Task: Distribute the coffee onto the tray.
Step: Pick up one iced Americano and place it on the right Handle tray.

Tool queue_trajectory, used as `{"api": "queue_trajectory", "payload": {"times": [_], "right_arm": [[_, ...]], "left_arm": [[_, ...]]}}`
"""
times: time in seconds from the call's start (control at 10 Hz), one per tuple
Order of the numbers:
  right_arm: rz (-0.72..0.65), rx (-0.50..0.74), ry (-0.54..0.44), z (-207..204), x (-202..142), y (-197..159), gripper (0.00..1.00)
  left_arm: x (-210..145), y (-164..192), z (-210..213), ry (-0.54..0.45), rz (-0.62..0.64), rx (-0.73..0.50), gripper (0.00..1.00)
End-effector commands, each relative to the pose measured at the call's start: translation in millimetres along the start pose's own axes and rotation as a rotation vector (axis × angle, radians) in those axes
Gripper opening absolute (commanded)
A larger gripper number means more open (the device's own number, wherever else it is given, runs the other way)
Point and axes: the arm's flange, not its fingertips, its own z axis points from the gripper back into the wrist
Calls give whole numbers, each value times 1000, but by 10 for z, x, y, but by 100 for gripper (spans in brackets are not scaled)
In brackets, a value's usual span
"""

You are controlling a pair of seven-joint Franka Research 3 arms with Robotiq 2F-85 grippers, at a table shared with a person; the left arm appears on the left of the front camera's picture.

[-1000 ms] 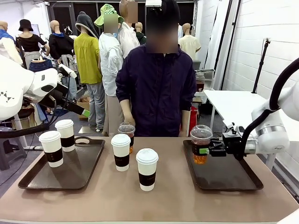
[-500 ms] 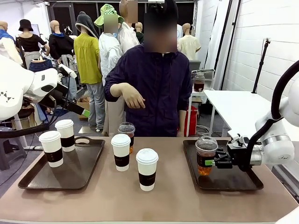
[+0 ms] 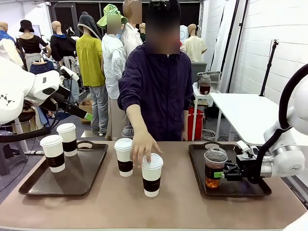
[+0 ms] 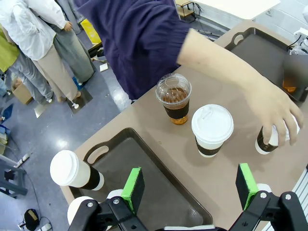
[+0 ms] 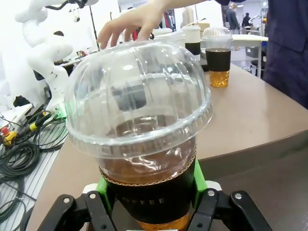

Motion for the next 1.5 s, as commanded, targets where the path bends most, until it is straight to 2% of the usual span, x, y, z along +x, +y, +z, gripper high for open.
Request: {"api": "queue_trajectory", "payload": {"times": [0.0, 0.3, 0.4, 0.5, 1.0, 1.4], "right_arm": [[15, 29, -7, 45, -1, 7, 71], [-2, 19, 1, 22, 27, -14, 71], [-22, 41, 10, 22, 43, -5, 91], [-27, 43, 10, 31, 58, 11, 100], [-59, 14, 23, 132, 84, 92, 100], [-92, -53, 29, 462, 11, 237, 100]], "left_arm": [[-8, 6, 7, 0, 3, -7, 100], [-8, 6, 7, 0, 3, -7, 100], [-8, 6, 7, 0, 3, -7, 100], [-8, 6, 7, 0, 3, -7, 100], [-8, 6, 7, 0, 3, -7, 100], [-8, 6, 7, 0, 3, -7, 100]]}}
